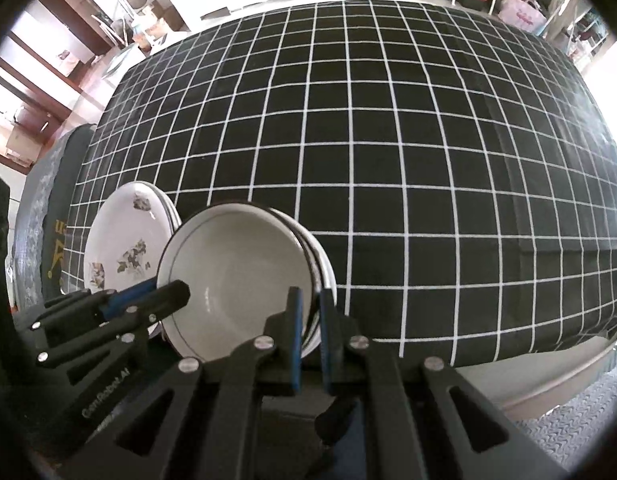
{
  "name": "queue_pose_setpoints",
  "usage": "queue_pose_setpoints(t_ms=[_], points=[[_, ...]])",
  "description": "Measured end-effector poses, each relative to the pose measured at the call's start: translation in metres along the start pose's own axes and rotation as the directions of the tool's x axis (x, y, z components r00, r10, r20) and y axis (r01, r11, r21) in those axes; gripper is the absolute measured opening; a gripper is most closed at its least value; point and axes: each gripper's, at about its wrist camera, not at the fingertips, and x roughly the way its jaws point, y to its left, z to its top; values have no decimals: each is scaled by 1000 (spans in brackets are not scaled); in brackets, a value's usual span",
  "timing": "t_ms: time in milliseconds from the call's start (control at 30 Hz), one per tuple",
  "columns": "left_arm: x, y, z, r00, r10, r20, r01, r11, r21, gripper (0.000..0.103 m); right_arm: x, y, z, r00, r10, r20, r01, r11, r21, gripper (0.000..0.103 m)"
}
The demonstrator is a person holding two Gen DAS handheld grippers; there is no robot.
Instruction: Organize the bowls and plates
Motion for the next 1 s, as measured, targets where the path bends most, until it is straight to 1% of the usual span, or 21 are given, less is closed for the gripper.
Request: queue_pose_setpoints(t_ms=[133,233,400,433,500,567,600,633,667,733,800,833,867,933,1000], points=[[-2,5,-2,1000,-17,14,17,1000,-5,9,-7,-1,-1,1000,8,26,-8,1000,-4,11],[-16,10,-3,998,-17,58,17,1000,3,9,-21,-1,-1,997,-10,72,12,1000,-20,11],[-42,19,-9,991,-44,129,44,999,2,9,-45,-9,-4,993,20,120,-20,1000,-5,11],[-47,21,-11,989,-41,140,41,999,0,12,-48,-9,-5,991,20,129,-19,1000,-8,13],[-52,23,-13,987,-41,155,41,999,3,14,-56,-10,-10,988,40,151,-37,999,-16,21],[-57,23,-19,984,-42,173,41,999,8,17,-62,-10,-14,984,59,169,-57,998,-18,42],[-60,23,-21,983,-40,180,39,999,10,19,-65,-9,-17,981,70,180,-68,997,-20,47],[-62,24,-24,981,-40,188,38,999,14,21,-67,-8,-19,979,77,187,-74,997,-22,54],[-65,24,-27,980,-42,196,40,999,17,24,-70,-7,-23,977,86,196,-82,996,-28,58],[-69,22,-34,977,-57,207,52,998,29,29,-72,-5,-26,974,93,205,-89,996,-30,62],[-73,20,-41,973,-80,216,72,996,47,34,-75,-5,-29,971,106,216,-103,994,-23,64],[-74,20,-43,970,-98,221,86,994,66,39,-75,-5,-30,970,109,218,-108,994,-17,65],[-75,19,-45,967,-123,224,105,990,93,45,-75,-7,-31,968,113,222,-114,993,-9,70],[-77,16,-48,961,-147,236,120,985,127,52,-73,-9,-32,966,115,233,-121,993,13,77],[-75,18,-47,958,-164,237,135,982,136,52,-69,-10,-33,966,112,234,-123,992,33,83]])
